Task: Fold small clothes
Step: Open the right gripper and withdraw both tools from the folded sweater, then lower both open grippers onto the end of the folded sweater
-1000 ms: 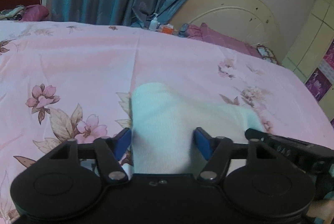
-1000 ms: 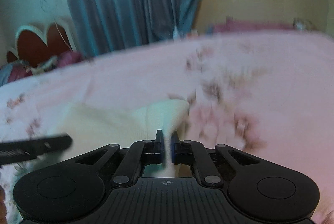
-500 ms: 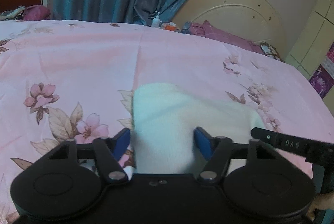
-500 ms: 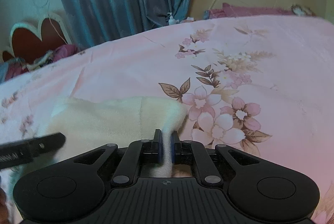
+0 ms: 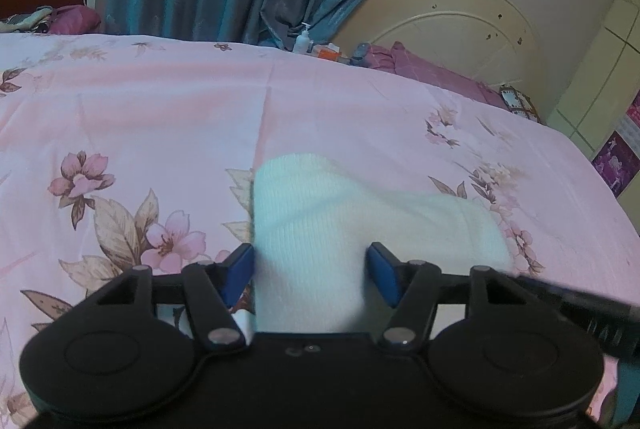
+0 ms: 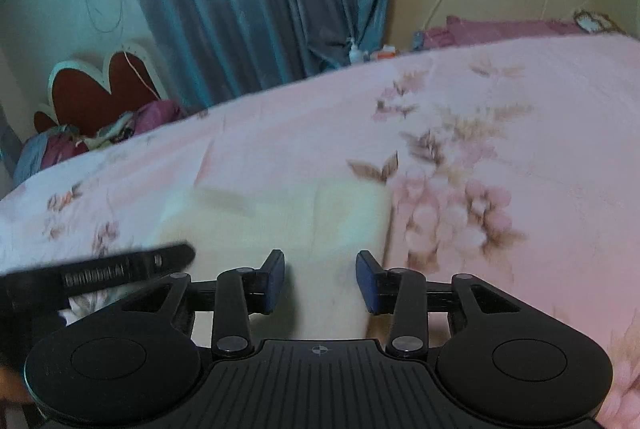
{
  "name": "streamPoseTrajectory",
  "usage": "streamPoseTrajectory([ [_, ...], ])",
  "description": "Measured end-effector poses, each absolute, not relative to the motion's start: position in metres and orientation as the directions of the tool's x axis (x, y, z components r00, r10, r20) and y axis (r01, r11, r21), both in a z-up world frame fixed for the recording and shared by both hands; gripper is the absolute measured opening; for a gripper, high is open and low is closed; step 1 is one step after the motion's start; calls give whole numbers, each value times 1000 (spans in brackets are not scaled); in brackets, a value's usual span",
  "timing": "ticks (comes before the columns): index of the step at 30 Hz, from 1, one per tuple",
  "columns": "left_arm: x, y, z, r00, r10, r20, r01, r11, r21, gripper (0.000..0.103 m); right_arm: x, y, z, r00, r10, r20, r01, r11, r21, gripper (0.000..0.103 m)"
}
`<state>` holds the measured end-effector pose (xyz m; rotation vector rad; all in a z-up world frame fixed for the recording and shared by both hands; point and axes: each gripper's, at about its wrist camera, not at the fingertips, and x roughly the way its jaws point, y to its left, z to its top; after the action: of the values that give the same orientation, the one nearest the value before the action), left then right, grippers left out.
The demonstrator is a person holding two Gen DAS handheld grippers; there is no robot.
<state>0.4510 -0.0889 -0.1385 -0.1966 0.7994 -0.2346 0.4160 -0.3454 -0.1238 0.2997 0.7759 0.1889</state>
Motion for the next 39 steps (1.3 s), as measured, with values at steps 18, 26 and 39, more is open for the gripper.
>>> streamPoseTrajectory([
  [18, 394, -73, -121, 687, -266, -676, 177, 964, -199, 62, 379, -356, -114, 710, 279, -647, -68, 941, 332, 48],
  [26, 389, -75, -131, 647, -273, -712, 143, 961, -238, 63, 372, -348, -134, 683, 206, -701, -53, 971, 233, 53],
  [39, 353, -73, -141, 614, -288, -735, 153, 957, -247, 59, 298, -346, -131, 619, 265, -739, -106, 961, 256, 33],
])
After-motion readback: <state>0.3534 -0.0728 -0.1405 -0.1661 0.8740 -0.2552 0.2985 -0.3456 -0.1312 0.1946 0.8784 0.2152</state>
